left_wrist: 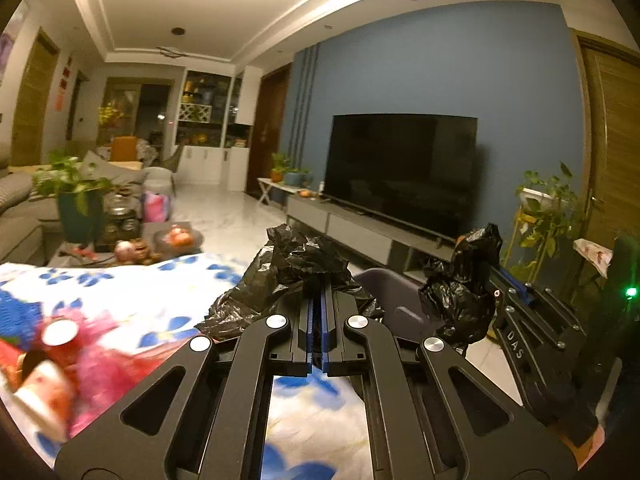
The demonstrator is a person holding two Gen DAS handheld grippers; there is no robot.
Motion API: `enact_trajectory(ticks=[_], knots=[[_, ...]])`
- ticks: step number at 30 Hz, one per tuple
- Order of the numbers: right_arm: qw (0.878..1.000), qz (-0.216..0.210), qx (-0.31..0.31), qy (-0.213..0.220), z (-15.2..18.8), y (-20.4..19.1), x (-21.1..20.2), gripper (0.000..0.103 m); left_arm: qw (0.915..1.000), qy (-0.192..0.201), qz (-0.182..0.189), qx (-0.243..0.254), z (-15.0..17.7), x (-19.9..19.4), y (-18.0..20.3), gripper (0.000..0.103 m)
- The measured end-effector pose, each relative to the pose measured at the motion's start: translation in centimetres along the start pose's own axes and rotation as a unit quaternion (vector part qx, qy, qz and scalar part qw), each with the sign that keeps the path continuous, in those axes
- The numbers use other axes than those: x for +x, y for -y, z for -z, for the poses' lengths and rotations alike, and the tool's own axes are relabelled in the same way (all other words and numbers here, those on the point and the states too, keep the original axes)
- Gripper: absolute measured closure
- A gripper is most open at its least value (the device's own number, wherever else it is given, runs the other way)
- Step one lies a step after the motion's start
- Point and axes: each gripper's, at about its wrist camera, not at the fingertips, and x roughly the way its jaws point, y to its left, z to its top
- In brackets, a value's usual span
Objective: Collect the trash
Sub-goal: 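Carry both black bags over the grey bin with both tools, then open both tools to drop the black bags into the grey bin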
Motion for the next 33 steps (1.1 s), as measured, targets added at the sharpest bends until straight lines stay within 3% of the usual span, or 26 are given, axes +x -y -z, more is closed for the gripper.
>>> enact_trajectory(ticks=[14,33], knots=[[1.0,0.012,-0.002,-0.008,0.8,3.0,4.9,0.098,0.9992,-0.007,0.037,0.013,1.0,9.8,4.0,0.101],[1.0,0.005,0.01,-0.022,1.4,4.3,7.8,0.098,0.9977,-0.036,0.056,0.011,2.5,14.5,4.7,0.101]])
